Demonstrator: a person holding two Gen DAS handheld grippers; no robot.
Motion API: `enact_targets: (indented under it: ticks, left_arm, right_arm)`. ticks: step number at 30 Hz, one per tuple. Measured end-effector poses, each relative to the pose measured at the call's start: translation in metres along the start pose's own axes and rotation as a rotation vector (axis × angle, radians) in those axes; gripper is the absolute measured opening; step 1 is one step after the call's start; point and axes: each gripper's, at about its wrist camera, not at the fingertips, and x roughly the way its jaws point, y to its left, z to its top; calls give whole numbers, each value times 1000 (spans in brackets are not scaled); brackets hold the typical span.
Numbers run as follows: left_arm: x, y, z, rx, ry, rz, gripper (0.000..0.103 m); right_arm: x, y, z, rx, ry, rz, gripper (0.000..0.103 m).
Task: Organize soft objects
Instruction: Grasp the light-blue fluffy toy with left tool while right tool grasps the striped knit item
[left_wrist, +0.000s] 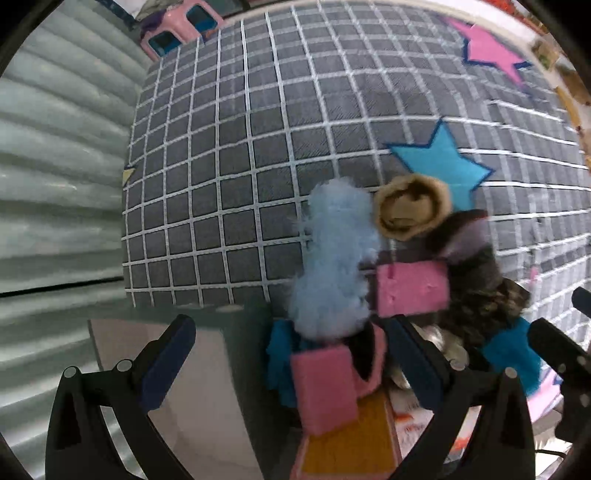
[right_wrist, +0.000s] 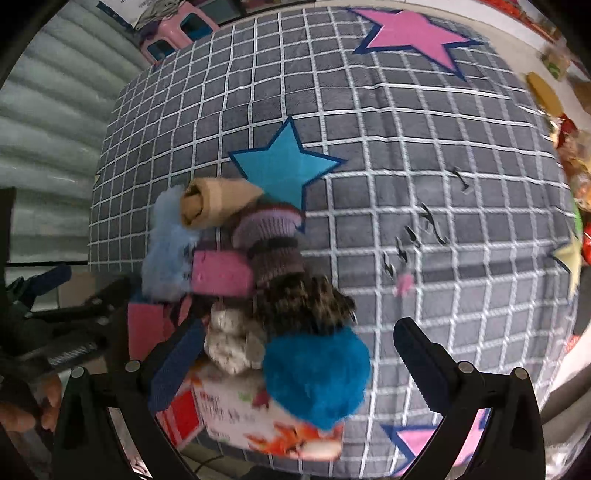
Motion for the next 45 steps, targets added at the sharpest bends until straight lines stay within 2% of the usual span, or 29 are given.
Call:
enact_targets:
  ticks: [7,12,18,19,20,21,22,24,26,28,31,37,42,45]
  left_arm:
    - [40,-8,28,8,85,16,103]
    - [63,-14,35,14,146,28,103]
    - [83,-10,44,7,183,33,96]
    - [85,-10,45,9,189,33,95]
    - [89,-9,47,10,191,30,91]
    - [92,-10,48,14,196,24,89]
    - [93,-13,48,21,207,20,82]
    - [102,-11,47,22,215,13,72]
    - [108,-12,45,13,227,-8,49]
    - [108,-10,43,-14,219,-63,29]
    - [105,-3,41,-32,189,-62,24]
    - [68,12,38,-107,81,-74,24]
    - [31,12,31,-106,0,-78,24]
    - [6,5,31,-91,-17,-96,24]
  right_arm:
    - [38,0,34,11,53,35,103]
    - [62,3,51,19,86,45,103]
    - [86,6,62,41,138,93,102]
    - [89,8,63,67,175,81,98]
    - [92,9,65,62,183,90,88]
    - [95,10,66,60,195,103,81]
    - [100,12,66,63,213,125,79]
    - [107,16,67,67,247,152,61]
    - [110,17,65,72,264,162,52]
    - [110,16,66,86,271,157,45]
    - [102,9,67,102,256,188,41]
    - [74,1,71,112,200,210,41]
    - [49,-5,73,95,162,203,41]
    - [34,-3,71,60,137,192,41]
